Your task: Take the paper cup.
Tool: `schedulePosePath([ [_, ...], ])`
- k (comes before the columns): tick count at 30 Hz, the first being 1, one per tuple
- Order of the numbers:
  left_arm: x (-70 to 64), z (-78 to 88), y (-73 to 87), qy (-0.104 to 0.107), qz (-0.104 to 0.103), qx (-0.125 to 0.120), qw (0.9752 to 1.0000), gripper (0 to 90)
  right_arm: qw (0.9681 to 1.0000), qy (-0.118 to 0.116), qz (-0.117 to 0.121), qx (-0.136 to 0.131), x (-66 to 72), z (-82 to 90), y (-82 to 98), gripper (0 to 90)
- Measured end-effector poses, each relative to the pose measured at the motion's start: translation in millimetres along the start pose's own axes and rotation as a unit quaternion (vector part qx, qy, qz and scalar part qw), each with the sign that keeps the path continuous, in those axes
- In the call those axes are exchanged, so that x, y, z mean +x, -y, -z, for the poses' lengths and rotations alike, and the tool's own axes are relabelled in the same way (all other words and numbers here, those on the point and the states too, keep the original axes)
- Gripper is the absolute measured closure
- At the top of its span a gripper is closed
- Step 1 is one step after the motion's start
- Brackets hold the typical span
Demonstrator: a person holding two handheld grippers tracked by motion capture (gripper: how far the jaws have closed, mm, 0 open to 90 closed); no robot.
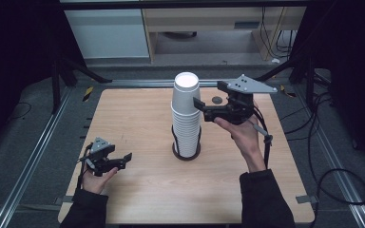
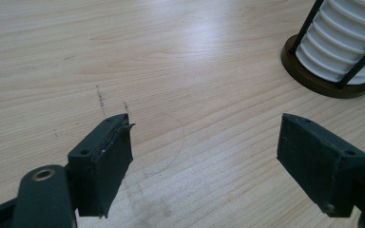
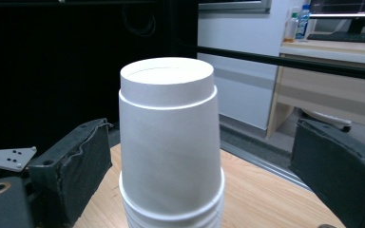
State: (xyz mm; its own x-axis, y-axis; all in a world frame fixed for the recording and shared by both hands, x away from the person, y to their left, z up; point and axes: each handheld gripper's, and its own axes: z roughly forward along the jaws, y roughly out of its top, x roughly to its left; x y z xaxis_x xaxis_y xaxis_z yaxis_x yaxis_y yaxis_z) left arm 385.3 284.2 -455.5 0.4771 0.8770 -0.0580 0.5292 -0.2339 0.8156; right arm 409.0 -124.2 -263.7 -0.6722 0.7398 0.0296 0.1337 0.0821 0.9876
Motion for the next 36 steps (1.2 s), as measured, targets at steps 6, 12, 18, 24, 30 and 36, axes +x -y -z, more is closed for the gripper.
schedulePosePath([
  [6,-0.5,-0.6,0.0,0.000,0.000,0.001,1.0000,18.2,0.9999,-0.009,-0.003,0.004,2.4,-13.6,2.8,6.5],
  [12,-1.8,-1.7,0.0,0.001,-0.003,0.001,1.0000,18.5,0.9997,-0.018,0.003,0.014,8.5,-28.3,6.9,6.0],
  [18,-1.2,-1.2,-0.1,0.001,-0.001,0.000,1.0000,18.6,0.9995,-0.025,-0.004,0.021,10.7,-45.7,16.9,5.8],
  [24,-1.8,-1.8,-0.1,0.001,-0.002,0.001,1.0000,18.3,0.9993,-0.025,-0.007,0.027,11.6,-57.7,26.2,5.8],
  [30,-2.4,-2.6,0.0,0.003,-0.004,0.004,1.0000,18.1,0.9995,-0.018,-0.011,0.025,11.8,-65.0,31.2,6.6],
  [36,-2.9,-2.9,-0.1,0.004,-0.005,0.005,1.0000,18.0,0.9993,-0.019,-0.017,0.028,9.4,-72.1,35.4,6.4],
])
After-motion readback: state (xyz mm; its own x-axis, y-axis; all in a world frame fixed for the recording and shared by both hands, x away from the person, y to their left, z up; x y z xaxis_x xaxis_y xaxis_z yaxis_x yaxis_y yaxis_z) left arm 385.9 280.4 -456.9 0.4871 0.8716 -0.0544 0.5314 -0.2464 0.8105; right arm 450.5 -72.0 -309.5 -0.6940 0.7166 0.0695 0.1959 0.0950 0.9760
